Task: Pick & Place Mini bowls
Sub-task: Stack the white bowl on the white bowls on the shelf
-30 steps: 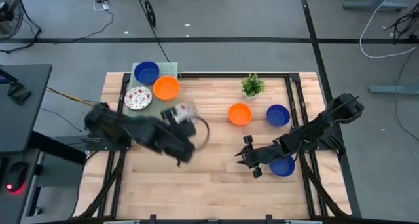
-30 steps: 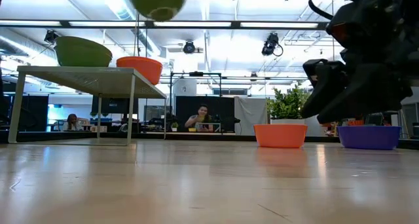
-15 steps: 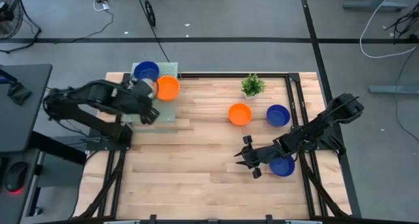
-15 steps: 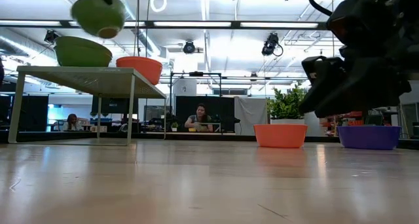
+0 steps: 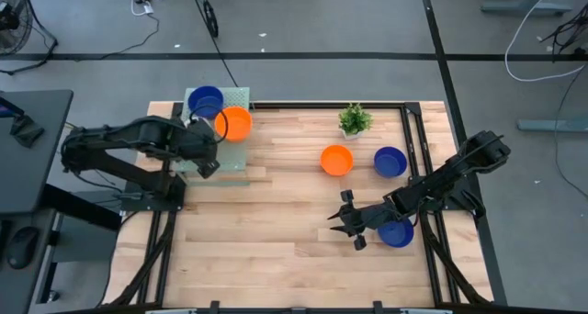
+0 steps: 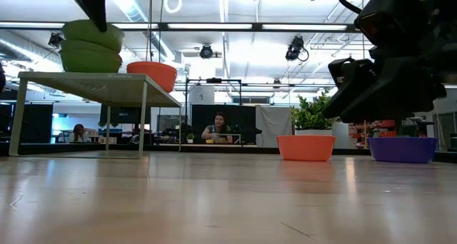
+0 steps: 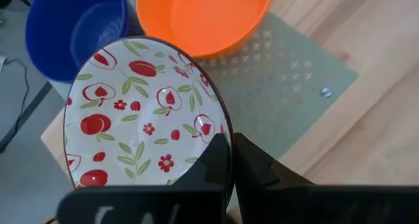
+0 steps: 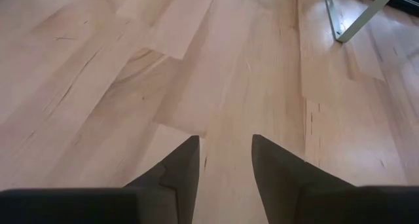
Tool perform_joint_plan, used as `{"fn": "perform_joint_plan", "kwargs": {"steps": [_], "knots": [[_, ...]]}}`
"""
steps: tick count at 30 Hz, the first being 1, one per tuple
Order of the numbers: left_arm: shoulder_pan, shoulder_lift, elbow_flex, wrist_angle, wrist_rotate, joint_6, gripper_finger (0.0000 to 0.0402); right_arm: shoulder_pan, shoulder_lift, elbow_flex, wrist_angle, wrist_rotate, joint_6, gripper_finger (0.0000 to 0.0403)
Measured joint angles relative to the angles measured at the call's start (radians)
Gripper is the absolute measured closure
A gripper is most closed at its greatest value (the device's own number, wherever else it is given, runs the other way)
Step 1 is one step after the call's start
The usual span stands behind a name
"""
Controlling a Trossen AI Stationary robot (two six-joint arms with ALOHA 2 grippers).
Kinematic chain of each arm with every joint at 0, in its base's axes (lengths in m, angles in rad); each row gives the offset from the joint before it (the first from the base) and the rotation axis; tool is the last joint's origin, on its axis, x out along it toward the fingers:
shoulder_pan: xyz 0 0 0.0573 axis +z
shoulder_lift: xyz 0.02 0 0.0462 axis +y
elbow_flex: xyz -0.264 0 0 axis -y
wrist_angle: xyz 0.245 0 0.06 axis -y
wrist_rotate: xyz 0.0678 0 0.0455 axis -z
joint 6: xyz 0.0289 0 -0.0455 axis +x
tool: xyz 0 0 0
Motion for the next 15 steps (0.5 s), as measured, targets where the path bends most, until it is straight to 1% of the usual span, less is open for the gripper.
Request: {"fn": "perform_joint_plan", "kwargs": {"steps": [5, 10, 15], "knots": [[0.022, -0.001, -0.015, 0.001, 0.000, 0.026, 0.0391, 0.000, 0.000, 0.000, -0.001, 0.000, 0.000, 0.0262], [0.021, 0.004, -0.014, -0.001, -0.050, 0.070, 0.0390, 0.000, 0.000, 0.000, -0.002, 0.000, 0.000, 0.0262], [0.021, 0.015, -0.014, -0.001, -0.051, 0.078, 0.0391, 0.000, 0.000, 0.000, -0.002, 0.000, 0.000, 0.0262]]}}
